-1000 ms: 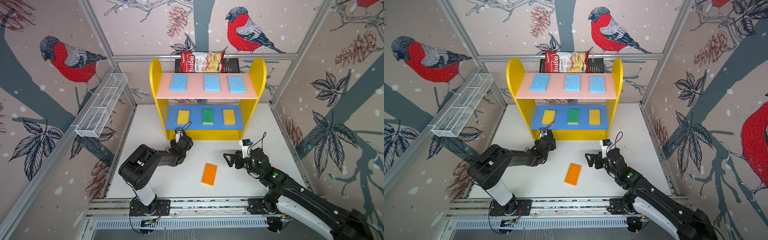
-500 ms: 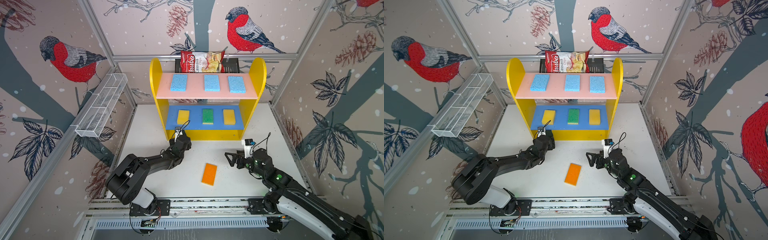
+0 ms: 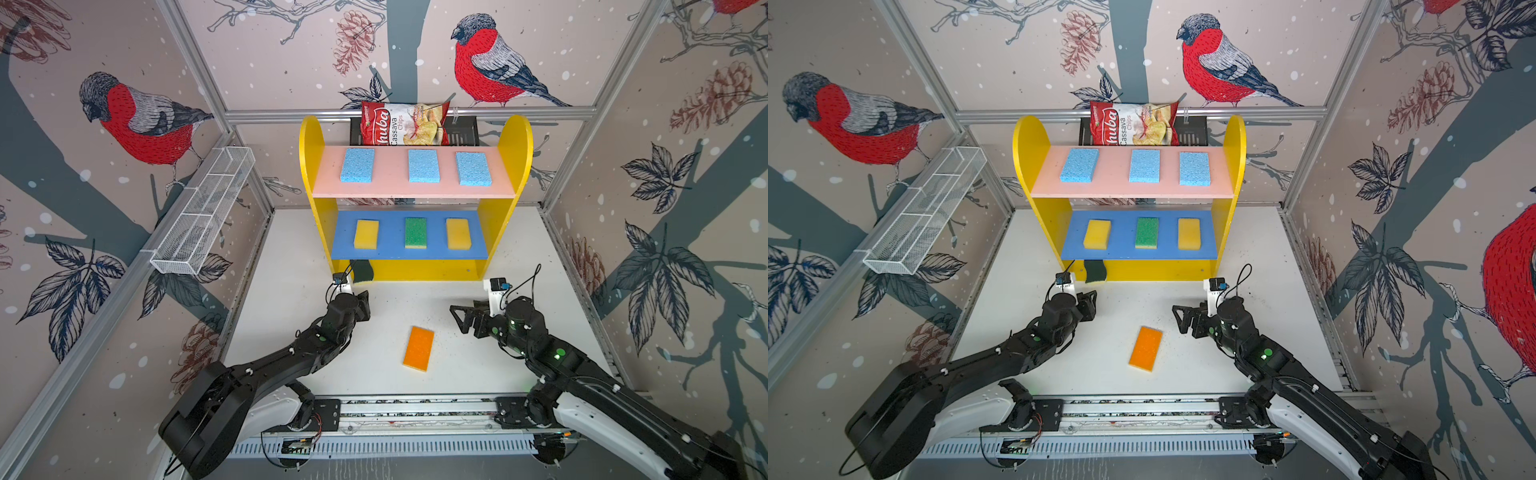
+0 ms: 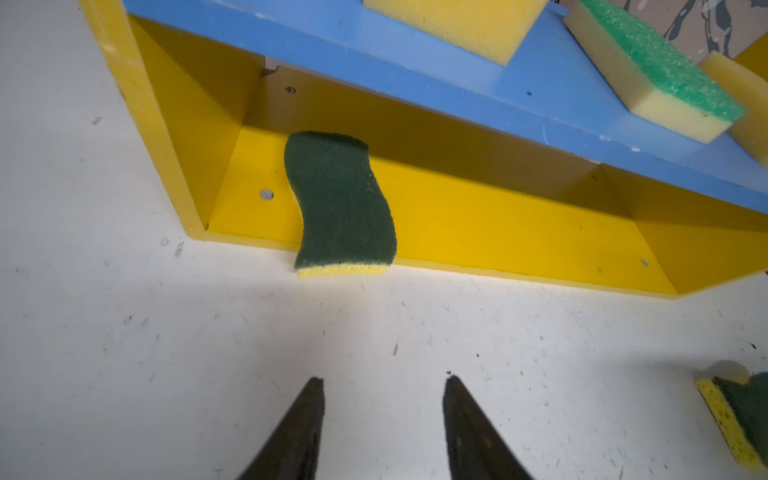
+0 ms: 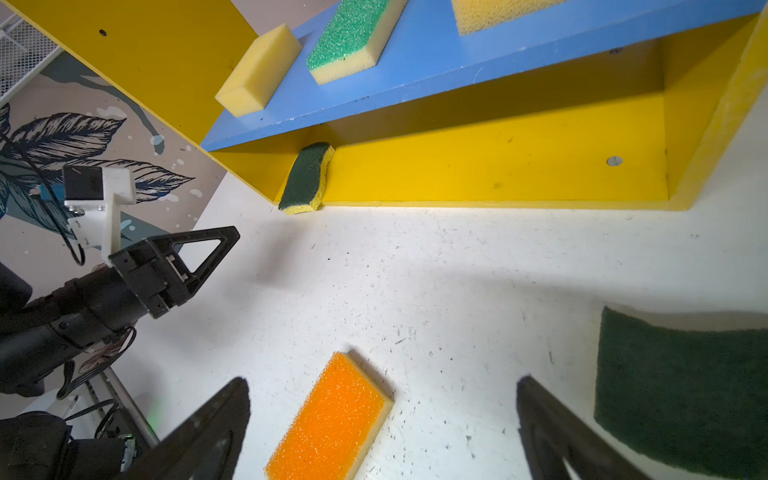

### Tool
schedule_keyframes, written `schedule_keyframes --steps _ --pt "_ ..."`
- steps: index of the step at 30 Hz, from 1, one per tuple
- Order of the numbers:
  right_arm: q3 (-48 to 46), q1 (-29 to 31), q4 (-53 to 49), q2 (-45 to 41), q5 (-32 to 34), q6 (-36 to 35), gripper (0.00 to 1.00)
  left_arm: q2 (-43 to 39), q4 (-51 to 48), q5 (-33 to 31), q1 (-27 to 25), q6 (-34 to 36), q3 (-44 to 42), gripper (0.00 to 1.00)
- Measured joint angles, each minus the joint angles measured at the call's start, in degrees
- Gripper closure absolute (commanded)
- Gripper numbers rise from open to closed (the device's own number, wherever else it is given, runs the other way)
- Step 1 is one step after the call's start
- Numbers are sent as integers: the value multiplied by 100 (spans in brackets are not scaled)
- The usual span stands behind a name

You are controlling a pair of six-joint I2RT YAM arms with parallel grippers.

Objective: Place and organize the cleaning sponges onto the shelf
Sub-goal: 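Draw the open left gripper back from the shelf toward the robot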

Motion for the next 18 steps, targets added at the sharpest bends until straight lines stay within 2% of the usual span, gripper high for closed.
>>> schedule_keyframes --steps 3,9,18 --pt "22 9 -17 0 -7 0 0 -369 328 271 0 -245 -446 52" --pt "59 33 -35 -11 -46 0 0 -857 894 409 0 -831 -1172 51" --pt "59 57 -37 35 -72 -2 0 -498 1727 640 133 -1440 -1572 53"
